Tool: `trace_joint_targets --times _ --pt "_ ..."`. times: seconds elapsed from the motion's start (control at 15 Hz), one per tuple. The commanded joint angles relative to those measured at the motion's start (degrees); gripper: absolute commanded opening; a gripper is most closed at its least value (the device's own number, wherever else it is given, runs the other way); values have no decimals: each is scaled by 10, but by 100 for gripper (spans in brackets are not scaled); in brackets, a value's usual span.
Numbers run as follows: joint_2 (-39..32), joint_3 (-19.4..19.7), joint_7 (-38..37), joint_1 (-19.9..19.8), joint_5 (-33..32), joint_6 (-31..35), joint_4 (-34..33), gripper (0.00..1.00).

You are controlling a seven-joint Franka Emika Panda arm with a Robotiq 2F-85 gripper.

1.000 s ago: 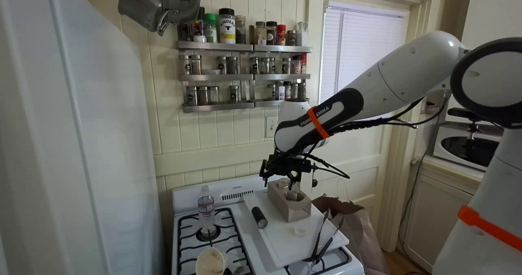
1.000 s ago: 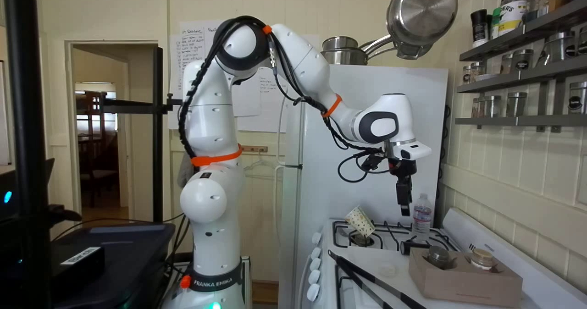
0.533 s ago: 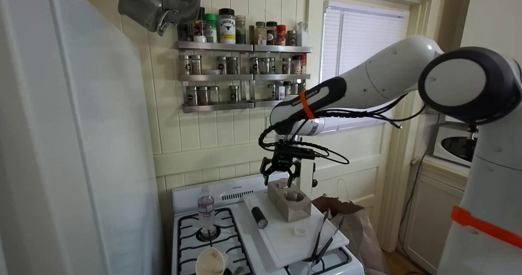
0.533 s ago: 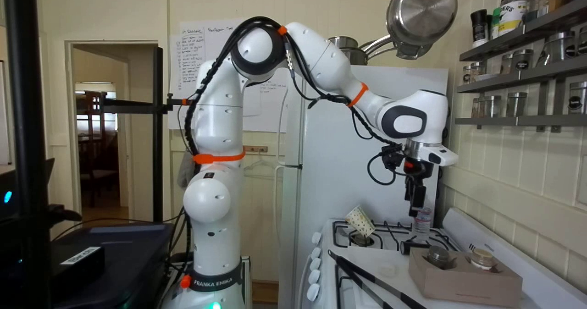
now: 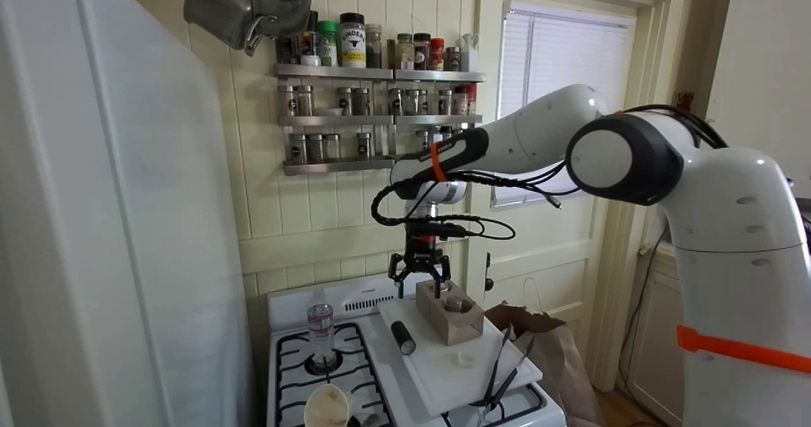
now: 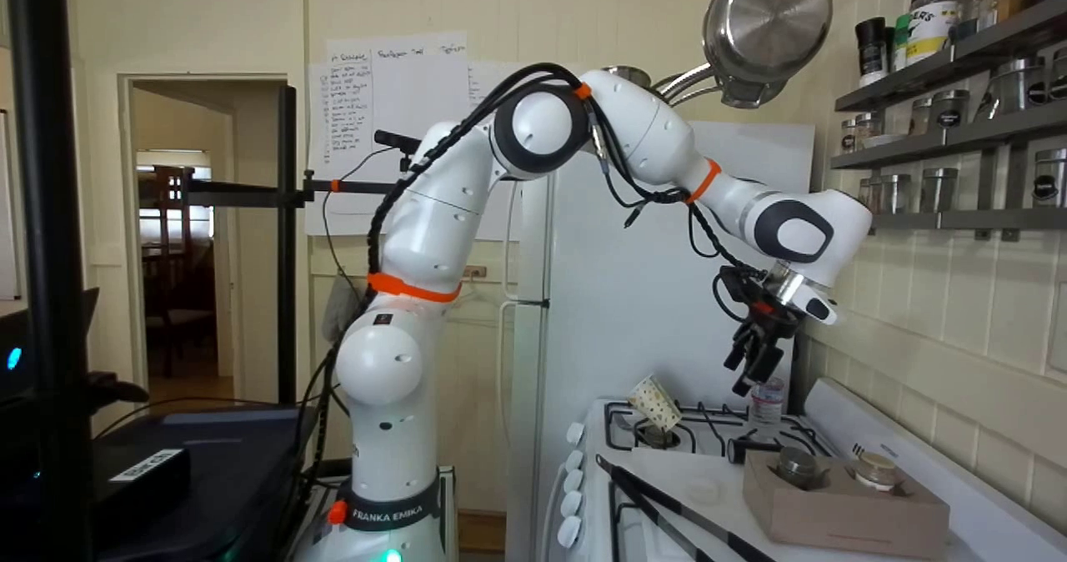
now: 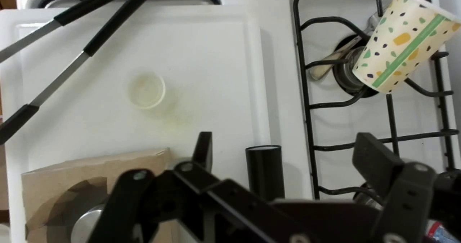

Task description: Put the black bottle upright

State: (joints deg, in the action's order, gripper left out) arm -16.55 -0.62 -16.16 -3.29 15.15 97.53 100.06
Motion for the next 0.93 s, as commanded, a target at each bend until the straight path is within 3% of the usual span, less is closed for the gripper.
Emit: trace_joint_targets --times 0.0,0.13,0.53,0.87 --pt "-15 10 -6 10 2 -12 -18 100" --pt "-22 7 5 11 6 -7 -20 100" --pt "-143 9 -18 1 47 -56 -163 100" --pt "-245 22 -54 17 -3 -114 -292 100"
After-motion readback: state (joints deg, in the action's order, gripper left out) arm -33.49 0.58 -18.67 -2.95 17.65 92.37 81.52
